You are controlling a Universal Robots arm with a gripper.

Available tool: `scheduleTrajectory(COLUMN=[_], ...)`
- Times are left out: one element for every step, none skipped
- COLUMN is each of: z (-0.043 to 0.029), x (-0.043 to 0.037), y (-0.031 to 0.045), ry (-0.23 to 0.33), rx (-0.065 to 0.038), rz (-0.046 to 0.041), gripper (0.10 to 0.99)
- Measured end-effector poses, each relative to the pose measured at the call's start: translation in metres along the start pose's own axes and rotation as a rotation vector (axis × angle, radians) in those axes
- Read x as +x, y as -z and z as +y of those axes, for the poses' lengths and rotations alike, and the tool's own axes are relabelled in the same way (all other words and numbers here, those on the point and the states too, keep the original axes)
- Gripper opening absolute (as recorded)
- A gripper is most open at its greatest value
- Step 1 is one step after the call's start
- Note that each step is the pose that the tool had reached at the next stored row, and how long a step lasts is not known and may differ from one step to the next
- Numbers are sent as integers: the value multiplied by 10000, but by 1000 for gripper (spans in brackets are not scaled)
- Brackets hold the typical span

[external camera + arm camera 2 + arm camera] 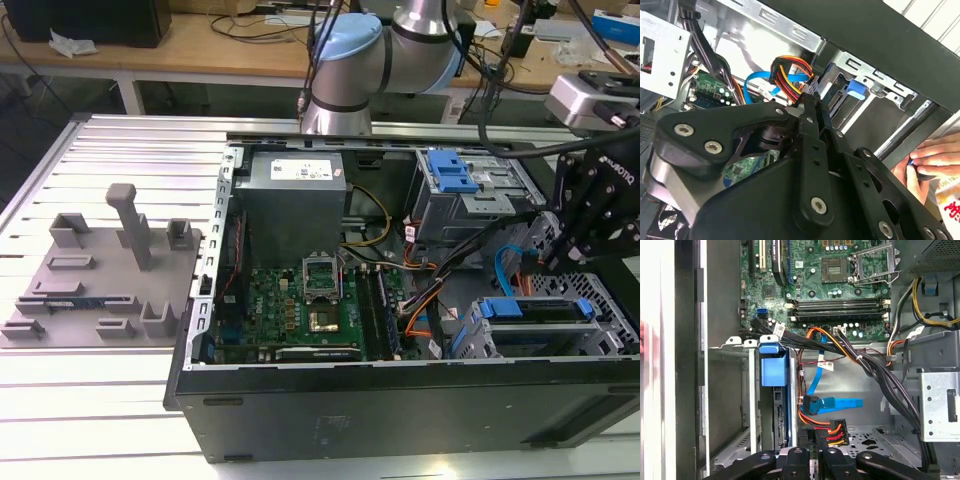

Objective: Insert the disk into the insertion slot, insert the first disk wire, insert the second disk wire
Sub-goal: 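Insert the first disk wire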

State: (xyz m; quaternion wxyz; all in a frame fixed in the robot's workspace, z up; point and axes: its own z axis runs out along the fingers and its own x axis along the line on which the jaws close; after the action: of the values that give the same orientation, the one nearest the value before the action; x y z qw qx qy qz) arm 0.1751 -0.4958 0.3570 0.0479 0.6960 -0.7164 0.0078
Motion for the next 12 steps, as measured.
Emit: scheduleTrajectory(z=[-4, -6, -8, -15, -25, -33, -36, -39, -40, -40, -40, -41], x=[46, 75, 90, 106, 113, 112, 112, 113, 113, 113, 113, 113], y=[-4, -6, -7, -8, -8, -8, -8, -8, -10, -12, -14, -15], ry=[-14, -22, -28, -39, -68, -155, -239, -329, -413, -450, -452, -453], rx=[-19, -29, -35, -42, -52, -67, -76, -82, -87, -88, -88, -86], rz=[-2, -1, -2, -2, -3, 0, 17, 52, 91, 114, 132, 158], gripper=[165, 165, 165, 165, 165, 165, 165, 165, 165, 165, 165, 165])
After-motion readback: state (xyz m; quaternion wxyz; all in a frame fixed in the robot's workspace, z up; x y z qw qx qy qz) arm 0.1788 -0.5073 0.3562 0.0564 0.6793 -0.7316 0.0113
